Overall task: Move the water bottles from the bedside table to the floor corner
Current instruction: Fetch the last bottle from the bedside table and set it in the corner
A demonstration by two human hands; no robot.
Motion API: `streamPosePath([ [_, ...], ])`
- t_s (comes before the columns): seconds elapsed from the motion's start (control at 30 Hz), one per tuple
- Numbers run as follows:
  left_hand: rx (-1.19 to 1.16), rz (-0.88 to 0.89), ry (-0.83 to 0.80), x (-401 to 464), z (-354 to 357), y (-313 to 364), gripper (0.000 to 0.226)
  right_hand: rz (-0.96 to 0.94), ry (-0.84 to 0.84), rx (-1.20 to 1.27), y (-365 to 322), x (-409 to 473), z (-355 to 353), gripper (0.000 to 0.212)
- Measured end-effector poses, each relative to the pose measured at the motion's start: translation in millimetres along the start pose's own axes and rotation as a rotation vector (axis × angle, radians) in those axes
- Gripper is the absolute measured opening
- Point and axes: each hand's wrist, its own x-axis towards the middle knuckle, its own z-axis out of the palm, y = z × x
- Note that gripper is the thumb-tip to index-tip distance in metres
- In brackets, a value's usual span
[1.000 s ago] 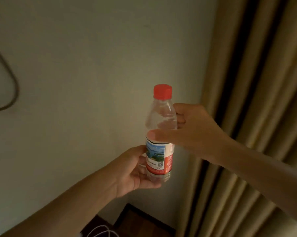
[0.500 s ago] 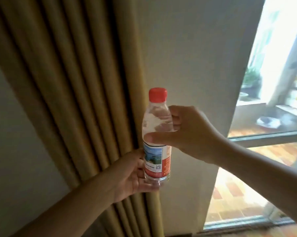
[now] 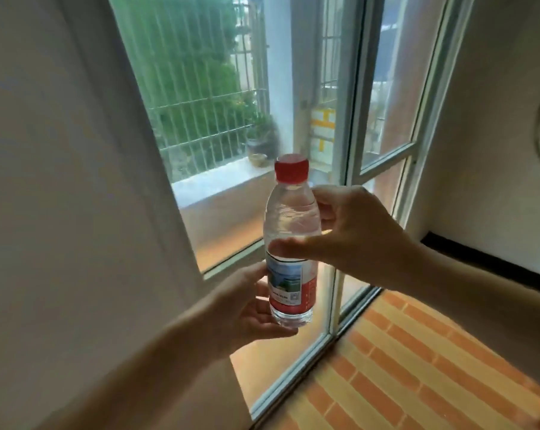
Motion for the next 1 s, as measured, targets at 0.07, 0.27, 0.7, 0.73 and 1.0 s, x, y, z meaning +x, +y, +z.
streamPosePath([
  [0.07, 0.077, 0.011, -0.074, 33.0, 24.5, 14.6, 0.049, 0.065, 0.052, -0.054, 24.3, 0.9, -26.9, 0.064],
  [0.27, 0.197, -0.020, -0.311, 136.7, 98.0, 46.1, 0.041, 0.276, 0.209, -0.162, 83.7, 7.6, -98.7, 0.057],
  [0.7, 0.370, -0.088, -0.548, 293.8, 294.6, 87.1, 0.039, 0.484, 0.413, -0.223, 220.7, -7.0, -268.3, 0.057],
  [0.73, 0.371, -0.090, -0.550, 305.0, 311.5, 91.9, 0.039, 0.490, 0.412, -0.232, 231.5, -6.4, -285.3, 0.053],
  [1.0, 0.359, -0.108, -0.577, 397.8, 435.2, 129.1, 0.039, 0.536, 0.444, -0.264, 320.4, 9.3, -400.4, 0.056],
])
